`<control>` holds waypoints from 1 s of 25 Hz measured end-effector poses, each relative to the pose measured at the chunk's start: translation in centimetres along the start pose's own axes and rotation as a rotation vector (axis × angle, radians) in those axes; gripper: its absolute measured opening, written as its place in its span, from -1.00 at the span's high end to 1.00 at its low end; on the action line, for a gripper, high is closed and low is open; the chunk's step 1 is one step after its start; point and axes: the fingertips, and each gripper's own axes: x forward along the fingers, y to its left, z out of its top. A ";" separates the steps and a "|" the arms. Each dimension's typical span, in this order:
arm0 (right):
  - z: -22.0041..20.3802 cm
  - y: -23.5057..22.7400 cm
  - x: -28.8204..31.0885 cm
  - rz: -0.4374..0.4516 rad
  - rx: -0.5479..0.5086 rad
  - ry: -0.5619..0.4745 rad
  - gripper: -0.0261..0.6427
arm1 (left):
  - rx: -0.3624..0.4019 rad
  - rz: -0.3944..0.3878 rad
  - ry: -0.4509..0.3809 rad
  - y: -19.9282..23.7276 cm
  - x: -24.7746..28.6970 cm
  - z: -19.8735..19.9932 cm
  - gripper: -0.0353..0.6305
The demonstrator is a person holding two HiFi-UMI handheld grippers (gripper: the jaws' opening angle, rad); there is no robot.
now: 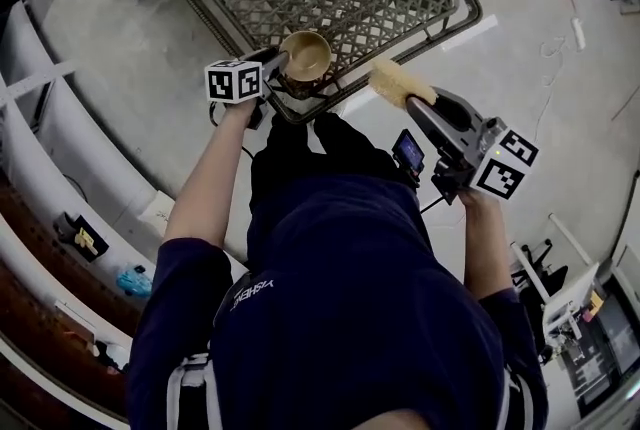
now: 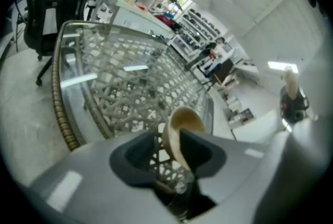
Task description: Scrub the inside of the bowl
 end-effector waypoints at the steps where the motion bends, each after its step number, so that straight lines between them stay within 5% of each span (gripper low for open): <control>1: 0.1 0.0 0.2 -0.004 0.001 0.000 0.68 | -0.006 -0.010 0.006 0.0 0.3 0.0 0.48; 17: 2.4 0.0 2.4 -0.043 0.006 -0.032 0.69 | 0.025 -0.068 0.134 -0.3 1.1 0.4 0.84; 25: 3.5 1.4 4.4 -0.094 -0.131 -0.015 0.69 | 0.068 -0.183 0.008 -5.8 -2.9 6.3 0.85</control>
